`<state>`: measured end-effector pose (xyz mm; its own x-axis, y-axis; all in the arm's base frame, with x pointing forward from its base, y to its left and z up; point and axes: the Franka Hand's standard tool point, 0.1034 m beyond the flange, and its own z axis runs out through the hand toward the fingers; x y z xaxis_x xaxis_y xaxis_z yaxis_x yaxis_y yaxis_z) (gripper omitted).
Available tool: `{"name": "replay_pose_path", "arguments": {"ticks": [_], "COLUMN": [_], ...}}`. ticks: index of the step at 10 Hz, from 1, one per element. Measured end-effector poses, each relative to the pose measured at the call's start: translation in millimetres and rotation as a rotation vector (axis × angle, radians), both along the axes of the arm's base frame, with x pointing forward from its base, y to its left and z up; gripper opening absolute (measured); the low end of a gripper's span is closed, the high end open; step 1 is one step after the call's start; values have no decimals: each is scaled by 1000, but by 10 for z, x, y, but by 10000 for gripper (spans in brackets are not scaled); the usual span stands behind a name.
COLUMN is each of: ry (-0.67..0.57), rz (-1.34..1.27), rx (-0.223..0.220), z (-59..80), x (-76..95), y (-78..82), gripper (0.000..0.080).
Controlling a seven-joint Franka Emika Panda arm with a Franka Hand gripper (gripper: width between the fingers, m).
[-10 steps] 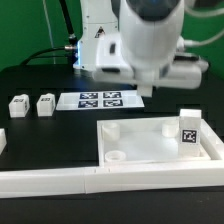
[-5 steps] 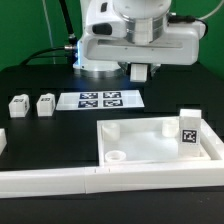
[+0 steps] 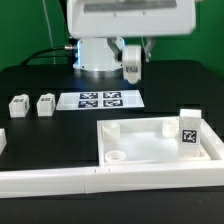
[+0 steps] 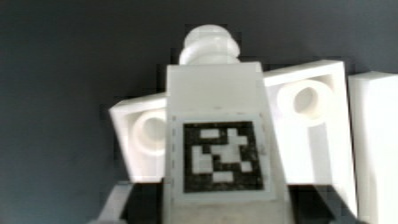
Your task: Assemble square table
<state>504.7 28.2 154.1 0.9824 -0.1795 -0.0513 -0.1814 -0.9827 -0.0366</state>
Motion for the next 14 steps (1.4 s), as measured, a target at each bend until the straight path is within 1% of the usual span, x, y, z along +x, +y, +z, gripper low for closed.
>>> {"name": "replay_pose_path", "arguments": {"ticks": [1, 2, 3, 4, 5, 6, 7, 9, 10, 14], "ry": [-97, -159, -235, -274, -368, -469, -544, -654, -647, -646], "rz": [-4, 2, 4, 6, 9, 11, 10, 11, 17, 36], "rx": [-9, -16, -23, -27, -39, -63, -86, -126, -125, -132], "z": [-45, -90, -91, -106, -87, -100, -84, -5, -44, -72], "x": [39, 30, 56, 51, 127, 281, 473, 885, 847, 830], "y": [25, 52, 61, 68, 64, 20, -51, -214, -184, -184], "gripper": [290, 290, 290, 290, 290, 290, 290, 290, 290, 290]}}
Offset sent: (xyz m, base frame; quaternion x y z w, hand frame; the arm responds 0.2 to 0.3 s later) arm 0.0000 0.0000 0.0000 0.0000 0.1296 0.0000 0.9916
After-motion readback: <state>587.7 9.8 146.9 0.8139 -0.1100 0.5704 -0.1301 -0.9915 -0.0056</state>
